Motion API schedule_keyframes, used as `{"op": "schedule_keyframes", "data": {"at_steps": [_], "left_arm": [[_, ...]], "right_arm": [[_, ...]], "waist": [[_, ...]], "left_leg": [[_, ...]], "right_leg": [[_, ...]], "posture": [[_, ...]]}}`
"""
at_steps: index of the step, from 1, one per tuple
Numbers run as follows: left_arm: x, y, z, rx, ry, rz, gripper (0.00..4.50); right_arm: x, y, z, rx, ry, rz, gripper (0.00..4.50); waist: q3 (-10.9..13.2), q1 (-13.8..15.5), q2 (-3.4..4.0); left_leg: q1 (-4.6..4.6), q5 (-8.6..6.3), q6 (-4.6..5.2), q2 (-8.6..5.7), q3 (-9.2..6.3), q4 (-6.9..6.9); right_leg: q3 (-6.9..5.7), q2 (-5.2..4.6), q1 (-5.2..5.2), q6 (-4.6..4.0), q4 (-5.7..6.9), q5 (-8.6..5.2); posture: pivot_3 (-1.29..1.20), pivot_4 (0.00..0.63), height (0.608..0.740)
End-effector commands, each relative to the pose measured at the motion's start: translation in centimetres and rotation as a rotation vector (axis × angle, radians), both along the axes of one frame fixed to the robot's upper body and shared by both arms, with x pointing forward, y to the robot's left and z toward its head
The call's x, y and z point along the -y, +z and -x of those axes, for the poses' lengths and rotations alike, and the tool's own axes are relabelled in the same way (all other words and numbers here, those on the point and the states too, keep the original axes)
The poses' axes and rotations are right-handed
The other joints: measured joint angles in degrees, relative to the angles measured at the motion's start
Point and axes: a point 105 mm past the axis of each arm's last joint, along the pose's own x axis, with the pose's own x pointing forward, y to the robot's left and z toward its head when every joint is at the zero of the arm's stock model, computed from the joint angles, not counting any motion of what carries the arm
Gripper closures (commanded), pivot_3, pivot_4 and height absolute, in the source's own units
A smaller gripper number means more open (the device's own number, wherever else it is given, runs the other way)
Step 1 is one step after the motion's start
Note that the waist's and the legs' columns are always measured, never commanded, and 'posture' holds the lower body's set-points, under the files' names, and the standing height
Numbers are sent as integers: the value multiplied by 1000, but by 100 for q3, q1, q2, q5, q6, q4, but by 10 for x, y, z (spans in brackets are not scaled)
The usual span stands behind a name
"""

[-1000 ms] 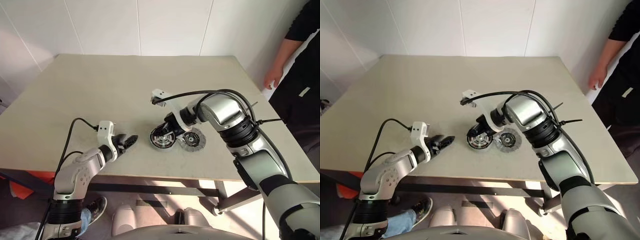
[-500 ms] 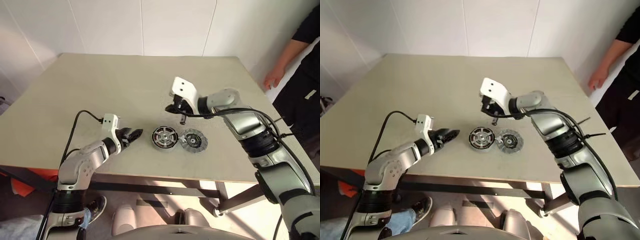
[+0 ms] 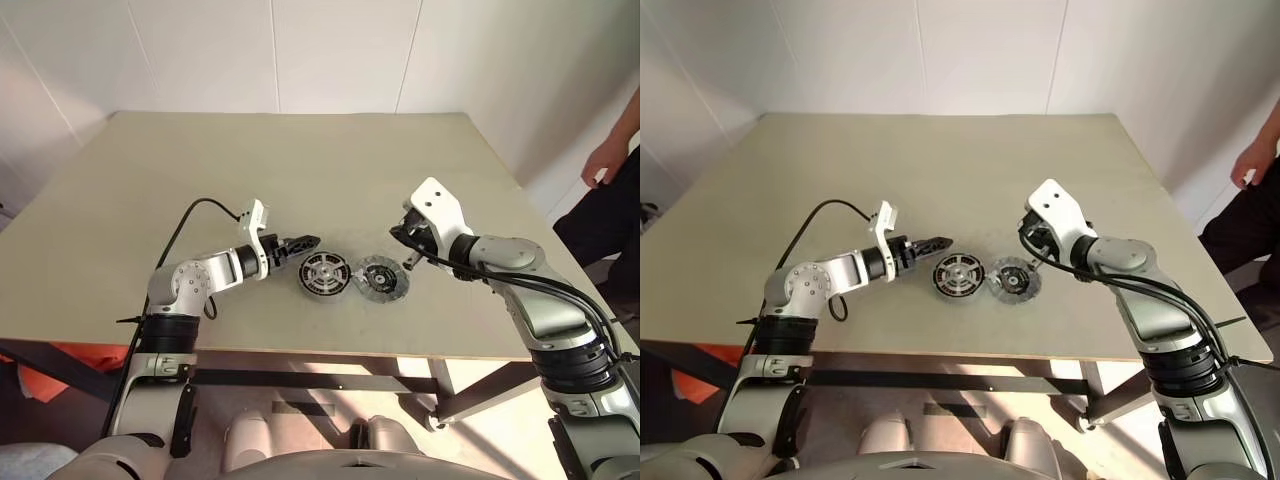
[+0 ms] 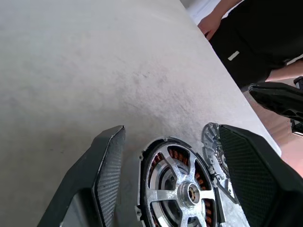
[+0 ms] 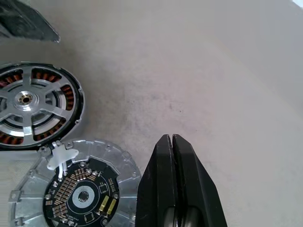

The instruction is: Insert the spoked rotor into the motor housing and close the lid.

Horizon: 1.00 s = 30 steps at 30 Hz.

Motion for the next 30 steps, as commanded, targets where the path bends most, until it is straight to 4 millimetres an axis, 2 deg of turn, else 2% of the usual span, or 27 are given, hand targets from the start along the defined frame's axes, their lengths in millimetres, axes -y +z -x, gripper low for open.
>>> {"op": "schedule_keyframes", "data": {"at_steps": [1, 2, 6, 8, 9, 12, 15, 20, 22, 25, 27, 30], "left_arm": [[-5, 7, -2, 28, -2, -11, 1163], [-7, 7, 0, 24, -3, -13, 1163], [-13, 3, 6, 6, -7, -21, 1163], [-13, 1, 8, -6, -4, -16, 1163], [-13, 2, 8, -8, -4, -14, 1163], [-9, 9, 7, 11, -10, 15, 1163], [-12, 10, 3, 17, 27, 19, 1163], [-22, 5, 8, 20, 74, 0, 1163], [-31, 3, 11, 20, 114, -7, 1163], [-43, 3, 14, 25, 160, -21, 1163], [-51, 3, 16, 27, 189, -34, 1163], [-60, 3, 18, 27, 220, -45, 1163]], "right_arm": [[15, 6, 10, -3, -40, -2, 4481], [21, 2, 13, -21, -56, 7, 4481], [58, -38, 34, -131, -105, 178, 4481], [64, -45, 39, -142, -114, 195, 4481], [62, -43, 38, -131, -117, 175, 4481], [38, -21, 28, -72, -69, 53, 4481], [13, -8, 17, -14, 8, 23, 4481], [-39, 15, 8, 52, 177, -41, 4481], [-58, 8, 5, 39, 238, -35, 4481], [-74, 2, -1, 24, 274, -52, 4481], [-83, -3, -4, 2, 287, -74, 4481], [-90, -23, -4, -99, 274, -140, 4481]], "waist": [[0, 18, 0], [0, 27, 0], [0, 88, 1], [2, 111, 4], [4, 103, 7], [6, 17, 15], [6, -36, 16], [5, -28, 18], [4, -29, 18], [5, -10, 18], [5, -7, 18], [5, -16, 17]], "left_leg": [[-1, -1, 2, 0, -1, -1], [-5, -2, 4, 0, -2, -1], [-8, -11, 17, -6, -3, -3], [1, -14, 21, -4, -3, -8], [12, -18, 27, -4, -1, -10], [30, -22, 35, -6, 4, -10], [36, -20, 32, -8, 4, -10], [40, -17, 28, -8, 1, -9], [42, -18, 30, -8, -2, -9], [31, -18, 26, -5, -7, -14], [19, -20, 26, -5, -7, -17], [14, -21, 27, -6, -7, -19]], "right_leg": [[0, 0, 1, 0, -5, 0], [0, 0, -1, 0, -8, 0], [0, -7, 13, 4, -29, -2], [-2, -7, 24, 8, -40, -5], [-2, -6, 32, 13, -43, -8], [-1, -4, 43, 49, -41, -28], [1, -3, 50, 52, -41, -29], [3, -1, 52, 53, -38, -27], [1, -2, 50, 35, -36, -16], [-5, -2, 49, 12, -40, -3], [-9, -3, 46, 12, -51, -4], [-14, -4, 47, 13, -64, -4]], "posture": [[0, 0, 740], [0, 0, 740], [0, 0, 740], [0, 0, 740], [0, 0, 740], [0, 0, 740], [0, 0, 740], [0, 0, 740], [0, 0, 740], [0, 0, 740], [0, 0, 740], [0, 0, 740]]}}
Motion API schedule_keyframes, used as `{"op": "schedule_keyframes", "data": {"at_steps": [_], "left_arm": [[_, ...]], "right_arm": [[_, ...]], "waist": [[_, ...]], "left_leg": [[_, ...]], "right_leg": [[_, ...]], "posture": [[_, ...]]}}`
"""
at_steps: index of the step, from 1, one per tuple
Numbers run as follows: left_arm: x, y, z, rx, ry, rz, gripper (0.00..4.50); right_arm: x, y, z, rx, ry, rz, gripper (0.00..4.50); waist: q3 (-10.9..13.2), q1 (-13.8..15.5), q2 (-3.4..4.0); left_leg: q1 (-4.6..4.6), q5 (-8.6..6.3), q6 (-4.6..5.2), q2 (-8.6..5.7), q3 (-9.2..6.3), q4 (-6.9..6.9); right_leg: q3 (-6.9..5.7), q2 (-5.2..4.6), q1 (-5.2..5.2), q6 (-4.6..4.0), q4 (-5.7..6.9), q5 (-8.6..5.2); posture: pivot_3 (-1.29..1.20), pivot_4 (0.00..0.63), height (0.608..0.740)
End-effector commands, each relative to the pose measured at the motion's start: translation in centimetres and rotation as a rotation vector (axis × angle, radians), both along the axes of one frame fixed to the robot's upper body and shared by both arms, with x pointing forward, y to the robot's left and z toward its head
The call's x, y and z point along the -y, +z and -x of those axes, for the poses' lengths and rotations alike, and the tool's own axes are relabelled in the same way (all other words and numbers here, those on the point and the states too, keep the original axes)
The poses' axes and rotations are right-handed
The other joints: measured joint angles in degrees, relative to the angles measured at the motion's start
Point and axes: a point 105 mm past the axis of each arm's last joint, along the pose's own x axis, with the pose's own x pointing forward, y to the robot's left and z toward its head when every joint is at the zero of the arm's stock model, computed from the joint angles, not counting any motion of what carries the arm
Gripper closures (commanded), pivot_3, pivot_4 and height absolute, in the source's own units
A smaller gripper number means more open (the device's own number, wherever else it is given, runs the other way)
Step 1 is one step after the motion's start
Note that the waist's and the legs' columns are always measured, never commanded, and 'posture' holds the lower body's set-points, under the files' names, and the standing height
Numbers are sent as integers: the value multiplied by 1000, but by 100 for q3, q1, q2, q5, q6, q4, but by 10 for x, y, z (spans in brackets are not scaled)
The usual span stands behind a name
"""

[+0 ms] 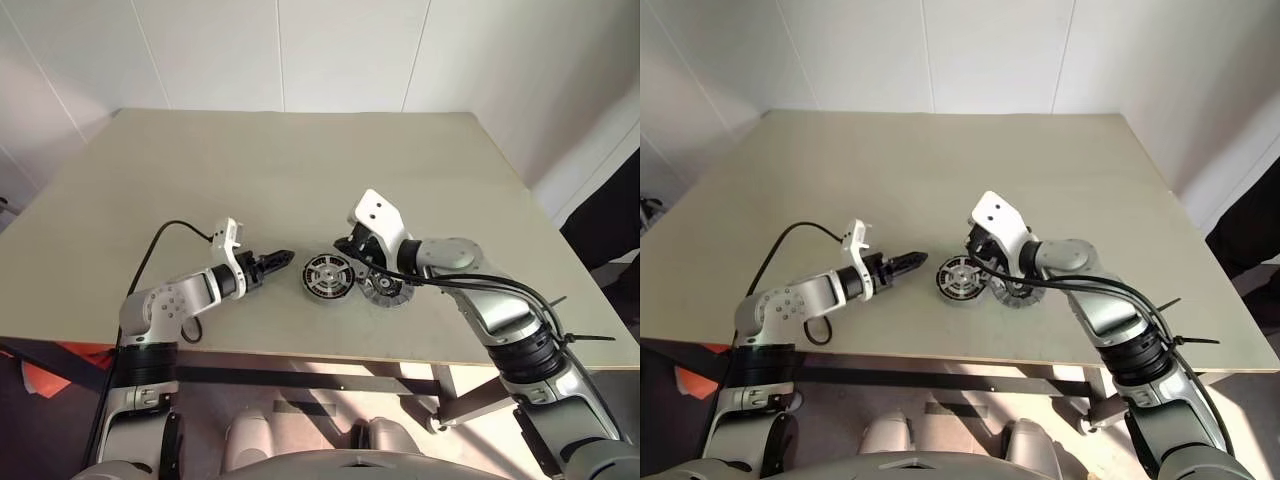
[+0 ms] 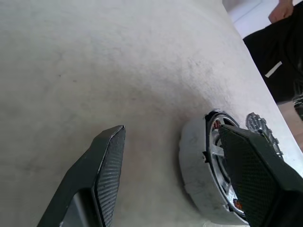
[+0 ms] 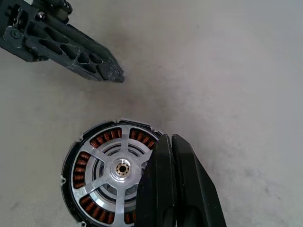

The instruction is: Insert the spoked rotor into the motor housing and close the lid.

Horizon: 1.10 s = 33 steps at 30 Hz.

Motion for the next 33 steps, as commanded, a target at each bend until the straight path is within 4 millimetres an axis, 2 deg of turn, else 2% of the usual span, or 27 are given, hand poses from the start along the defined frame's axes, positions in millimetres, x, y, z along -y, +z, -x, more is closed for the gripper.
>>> {"op": "schedule_keyframes", "data": {"at_steps": [1, 3, 4, 9, 13, 16, 18, 20, 25, 27, 30, 33], "left_arm": [[-9, 16, 1, 57, 25, -5, 1163], [-15, 19, 1, 66, 47, -17, 1163], [-17, 21, 1, 71, 57, -24, 1163], [-23, 24, -4, 80, 87, -21, 1163], [-16, 21, -7, 73, 68, -17, 1163], [-7, 20, -7, 72, 39, -8, 1163], [-1, 19, -7, 74, 11, -11, 1163], [5, 18, -7, 81, -19, -14, 1163], [18, 18, -9, 97, -86, -31, 1163], [23, 17, -7, 100, -125, -48, 1163], [26, 15, -6, 107, -152, -67, 1163], [26, 14, -8, 113, -163, -83, 1163]], "right_arm": [[-4, -19, -3, -88, -21, -44, 4481], [3, -54, -4, -162, -75, 9, 4481], [4, -57, -4, -169, -84, 8, 4481], [1, -20, -9, -95, -63, -73, 4481], [2, 14, -10, 5, -30, -90, 4481], [11, 45, -6, 67, -26, -115, 4481], [30, 52, -5, 115, -52, -41, 4481], [58, 43, -8, 148, -102, 98, 4481], [132, 9, -8, 108, -223, 386, 4481], [153, 4, -4, 86, -264, 429, 4481], [164, -6, 5, 44, -278, 441, 4481], [161, -25, 19, -13, -252, 435, 4481]], "waist": [[0, -3, 0], [-4, -8, -7], [-3, -6, -6], [-5, -14, -6], [-3, -7, -7], [-2, -7, -7], [-3, 13, -7], [-4, 39, -9], [0, 48, -6], [1, 47, -4], [2, -27, -2], [2, -15, -2]], "left_leg": [[1, 0, 0, 0, 0, -1], [5, 0, -1, 1, 0, -2], [10, 0, -1, 1, -1, -2], [30, -8, 13, -3, -2, -1], [24, -7, 12, -3, -2, 2], [22, -5, 10, -3, -2, -1], [21, 1, -2, -2, -2, -5], [19, 2, -3, -3, -3, -16], [16, 1, -2, -6, -1, -20], [16, 1, -1, -8, 0, -21], [15, 0, 1, -8, 3, -23], [15, -11, 18, -6, 7, -24]], "right_leg": [[0, 0, 0, 0, -1, 0], [0, 1, 2, 0, 0, 0], [-1, 0, 7, 0, 1, 0], [3, 0, 20, 16, 2, -9], [4, -1, 20, 19, 2, -10], [4, 0, 17, 6, 2, -1], [3, 2, 17, 6, 0, -1], [3, 1, 20, 7, -17, -2], [2, -1, 20, 10, -25, -3], [3, -3, 19, 11, -26, -4], [8, 0, 17, 13, -24, -5], [10, 2, 18, 16, -23, -7]], "posture": [[0, 0, 740], [0, 0, 740], [0, 0, 740], [0, 0, 740], [0, 0, 740], [0, 0, 740], [0, 0, 740], [0, 0, 740], [0, 0, 740], [0, 0, 740], [0, 0, 740], [0, 0, 740]]}}
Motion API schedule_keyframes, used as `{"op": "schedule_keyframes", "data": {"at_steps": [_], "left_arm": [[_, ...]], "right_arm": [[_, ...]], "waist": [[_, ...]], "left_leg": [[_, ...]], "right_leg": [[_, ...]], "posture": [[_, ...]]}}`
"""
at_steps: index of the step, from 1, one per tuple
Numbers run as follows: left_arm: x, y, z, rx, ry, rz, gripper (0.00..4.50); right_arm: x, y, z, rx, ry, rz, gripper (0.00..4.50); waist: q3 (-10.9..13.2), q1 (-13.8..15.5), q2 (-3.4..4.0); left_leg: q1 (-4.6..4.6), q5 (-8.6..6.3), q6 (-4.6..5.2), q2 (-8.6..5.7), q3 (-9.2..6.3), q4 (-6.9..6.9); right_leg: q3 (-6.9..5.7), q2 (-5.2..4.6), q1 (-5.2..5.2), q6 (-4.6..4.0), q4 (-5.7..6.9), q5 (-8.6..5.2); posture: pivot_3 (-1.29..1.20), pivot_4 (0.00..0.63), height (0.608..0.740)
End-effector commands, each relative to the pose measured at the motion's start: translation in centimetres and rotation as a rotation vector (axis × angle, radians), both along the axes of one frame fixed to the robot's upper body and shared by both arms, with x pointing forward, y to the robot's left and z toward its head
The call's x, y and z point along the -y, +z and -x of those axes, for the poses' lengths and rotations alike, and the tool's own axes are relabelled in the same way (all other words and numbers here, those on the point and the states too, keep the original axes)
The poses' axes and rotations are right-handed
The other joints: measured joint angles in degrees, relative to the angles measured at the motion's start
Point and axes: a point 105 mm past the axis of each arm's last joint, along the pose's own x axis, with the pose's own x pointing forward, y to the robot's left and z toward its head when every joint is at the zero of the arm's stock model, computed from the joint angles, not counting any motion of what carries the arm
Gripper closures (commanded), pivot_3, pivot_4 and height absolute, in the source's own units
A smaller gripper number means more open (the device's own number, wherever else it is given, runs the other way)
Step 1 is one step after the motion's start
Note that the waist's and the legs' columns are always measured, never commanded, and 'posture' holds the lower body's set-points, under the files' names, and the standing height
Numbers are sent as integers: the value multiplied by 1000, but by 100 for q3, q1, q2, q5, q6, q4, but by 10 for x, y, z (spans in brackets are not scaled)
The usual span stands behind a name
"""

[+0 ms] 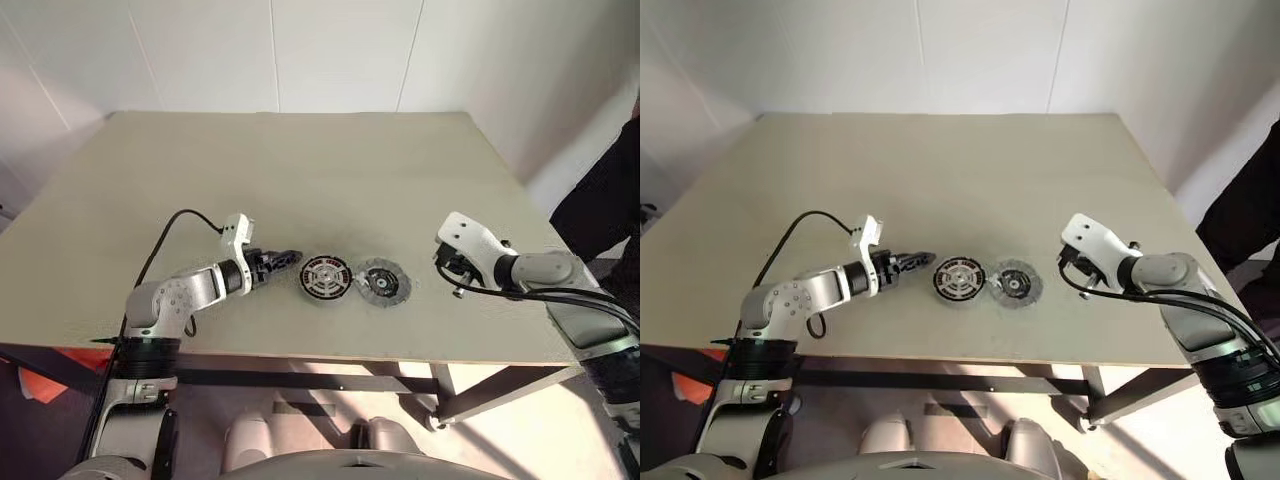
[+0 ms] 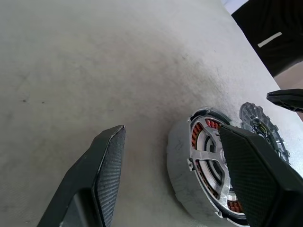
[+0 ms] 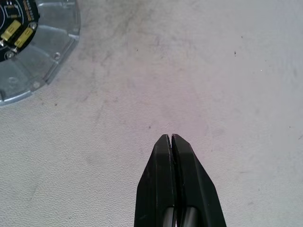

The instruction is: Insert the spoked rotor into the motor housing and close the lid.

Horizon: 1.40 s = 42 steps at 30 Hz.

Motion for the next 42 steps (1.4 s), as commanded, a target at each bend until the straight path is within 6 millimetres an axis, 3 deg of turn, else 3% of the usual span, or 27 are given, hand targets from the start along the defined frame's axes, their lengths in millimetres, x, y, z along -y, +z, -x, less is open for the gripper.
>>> {"op": "schedule_keyframes", "data": {"at_steps": [1, 5, 8, 17, 27, 34, 39, 42], "left_arm": [[-3, 12, -7, 64, -6, -21, 1163], [-6, 13, -10, 68, 5, -30, 1163], [-7, 14, -11, 72, 10, -32, 1163], [-16, 9, -9, 63, 45, -48, 1163], [-25, 11, -19, 74, 93, -57, 1163], [-28, 15, -24, 91, 111, -59, 1163], [-36, 19, -28, 108, 145, -70, 1163], [-41, 22, -30, 117, 163, -75, 1163]], "right_arm": [[-12, 0, 9, 5, 51, -32, 4481], [-38, -8, 18, -35, 88, -136, 4481], [-45, -10, 14, -27, 83, -161, 4481], [-67, 23, 1, 25, 133, -283, 4481], [-98, 69, 19, 49, 344, -370, 4481], [-116, 62, 23, 25, 367, -409, 4481], [-128, 55, 12, 14, 355, -454, 4481], [-141, 50, 7, -39, 338, -567, 4481]], "waist": [[1, 7, 2], [0, 0, 1], [-1, 14, 4], [0, 10, 5], [0, 28, 5], [0, 28, 5], [-1, 9, 5], [-1, 10, 4]], "left_leg": [[1, -1, 1, -1, 0, 1], [3, -1, 2, -1, 2, 3], [9, -1, 2, -3, 1, 6], [8, -2, 4, -7, -1, 6], [9, -2, 4, -7, -1, 6], [8, 0, 0, -7, -1, 6], [9, 1, -2, -7, -1, 6], [10, 1, -2, -6, -2, 6]], "right_leg": [[0, -1, 0, -2, 0, 1], [3, 0, 0, -2, 2, 1], [3, -3, 0, -3, 4, 2], [4, -5, -1, -5, 5, 3], [4, -6, -1, -6, 5, 4], [4, -6, -1, -6, 5, 4], [4, -6, -1, -6, 6, 4], [3, -5, -2, -7, 10, 4]], "posture": [[0, 0, 740], [0, 0, 740], [0, 0, 740], [0, 0, 740], [0, 0, 740], [0, 0, 740], [0, 0, 740], [0, 0, 740]]}}
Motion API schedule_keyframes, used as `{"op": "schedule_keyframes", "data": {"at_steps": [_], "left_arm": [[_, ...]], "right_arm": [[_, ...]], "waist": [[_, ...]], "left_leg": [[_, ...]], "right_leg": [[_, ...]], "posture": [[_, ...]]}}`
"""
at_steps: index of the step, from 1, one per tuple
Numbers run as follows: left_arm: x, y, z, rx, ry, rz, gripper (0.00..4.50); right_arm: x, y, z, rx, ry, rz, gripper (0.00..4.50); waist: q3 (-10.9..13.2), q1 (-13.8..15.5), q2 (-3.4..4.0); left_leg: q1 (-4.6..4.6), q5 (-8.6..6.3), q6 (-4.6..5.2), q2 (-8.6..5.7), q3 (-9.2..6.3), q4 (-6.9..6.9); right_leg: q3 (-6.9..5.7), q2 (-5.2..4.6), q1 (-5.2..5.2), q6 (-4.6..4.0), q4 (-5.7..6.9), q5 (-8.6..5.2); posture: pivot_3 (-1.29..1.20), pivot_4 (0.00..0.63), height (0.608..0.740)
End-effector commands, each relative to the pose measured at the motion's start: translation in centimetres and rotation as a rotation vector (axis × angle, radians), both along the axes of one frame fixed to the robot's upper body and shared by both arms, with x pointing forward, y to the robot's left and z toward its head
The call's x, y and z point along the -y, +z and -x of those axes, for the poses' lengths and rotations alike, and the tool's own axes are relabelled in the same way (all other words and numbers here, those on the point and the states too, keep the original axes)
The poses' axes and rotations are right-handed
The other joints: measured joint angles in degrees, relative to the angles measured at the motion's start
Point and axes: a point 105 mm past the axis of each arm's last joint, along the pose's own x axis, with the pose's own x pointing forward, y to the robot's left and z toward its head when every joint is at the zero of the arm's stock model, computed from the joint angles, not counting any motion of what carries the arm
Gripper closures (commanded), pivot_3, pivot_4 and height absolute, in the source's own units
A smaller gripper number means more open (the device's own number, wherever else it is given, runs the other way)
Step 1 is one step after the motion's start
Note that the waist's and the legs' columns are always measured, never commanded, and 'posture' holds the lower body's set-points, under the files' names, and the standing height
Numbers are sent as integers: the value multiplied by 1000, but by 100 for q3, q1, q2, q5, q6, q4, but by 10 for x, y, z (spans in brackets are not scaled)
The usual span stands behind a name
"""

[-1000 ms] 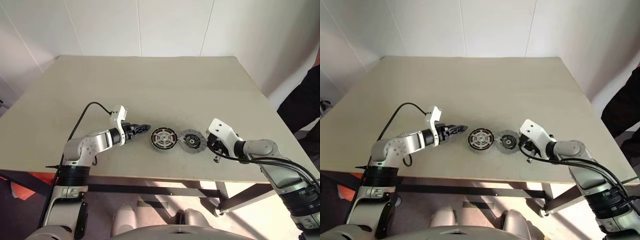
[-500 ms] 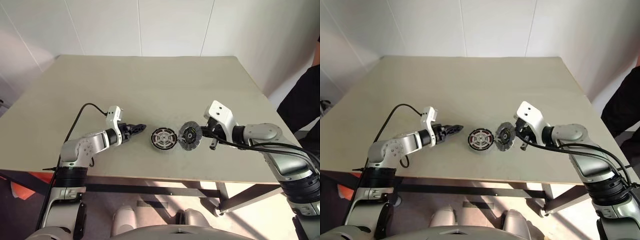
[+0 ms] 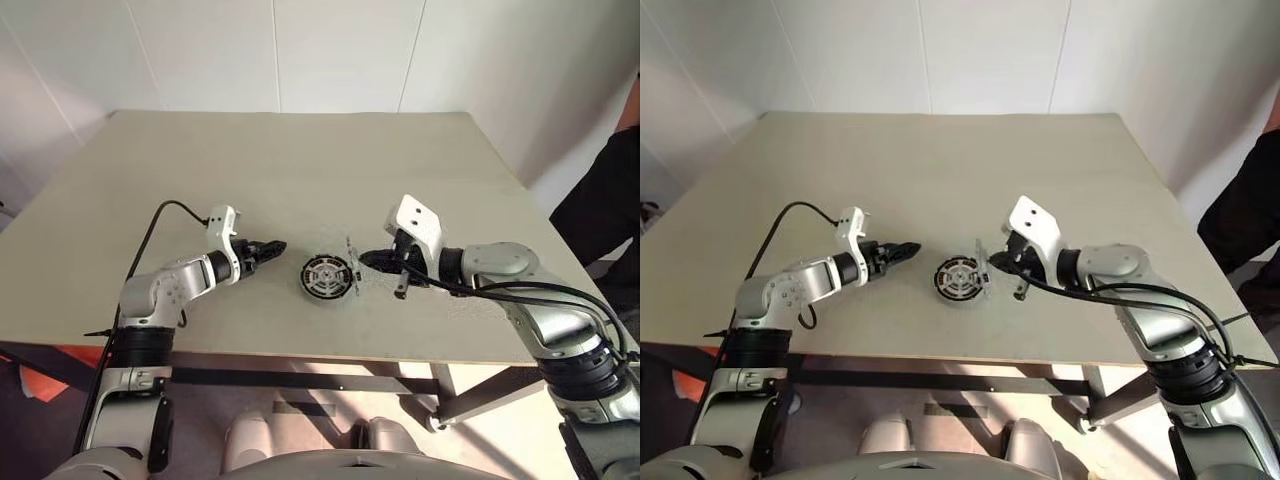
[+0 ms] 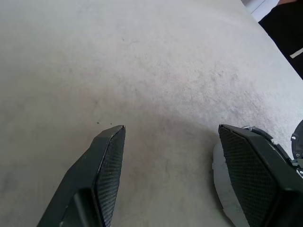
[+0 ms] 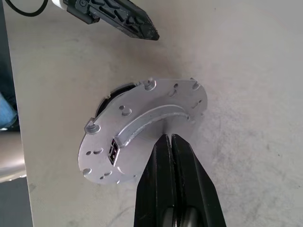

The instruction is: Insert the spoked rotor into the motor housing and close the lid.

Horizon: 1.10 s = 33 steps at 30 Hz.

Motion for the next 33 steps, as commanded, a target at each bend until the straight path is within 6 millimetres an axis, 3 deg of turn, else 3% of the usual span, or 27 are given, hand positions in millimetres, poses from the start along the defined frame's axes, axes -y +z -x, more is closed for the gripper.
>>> {"op": "schedule_keyframes", "data": {"at_steps": [1, 4, 9, 16, 25, 29, 33], "left_arm": [[-10, 18, -8, 68, 34, -9, 1163], [-15, 21, -7, 76, 50, -17, 1163], [-25, 22, -6, 78, 81, -28, 1163], [-33, 26, -4, 75, 112, -39, 1163], [-44, 36, -5, 77, 126, -66, 1163], [-42, 36, -7, 78, 120, -69, 1163], [-35, 35, -8, 79, 99, -62, 1163]], "right_arm": [[-15, 2, -7, -30, 6, -91, 4481], [-21, -9, -15, -74, -20, -115, 4481], [-33, -9, -15, -108, -4, -138, 4481], [-30, -17, -28, -135, -59, -142, 4481], [-50, -39, -25, -200, -62, -194, 4481], [-45, -59, -28, -235, -108, -185, 4481], [-38, -66, -34, -206, -149, -174, 4481]], "waist": [[0, -2, 0], [0, 1, -1], [0, 8, -1], [0, 8, -2], [0, 1, -2], [-3, 6, -6], [-9, 3, -16]], "left_leg": [[1, 0, 0, 1, 0, -1], [-2, 3, -5, -1, -1, 0], [-10, 8, -15, -1, -4, -2], [-7, 11, -20, -1, -4, -1], [-7, 12, -22, 2, -5, -4], [-6, 12, -22, 1, -5, -3], [5, 12, -22, 0, -6, -2]], "right_leg": [[0, 1, 0, 0, 1, 0], [-1, 0, -2, -1, 0, 0], [-4, -1, -4, -1, -3, 1], [-4, -1, -3, -1, 0, 1], [-7, 1, -5, -2, 0, 1], [-7, 0, -4, -2, 0, 1], [-7, -1, 10, -1, 0, 1]], "posture": [[0, 0, 740], [0, 0, 740], [0, 0, 740], [0, 0, 740], [0, 0, 740], [0, 0, 740], [0, 0, 740]]}}
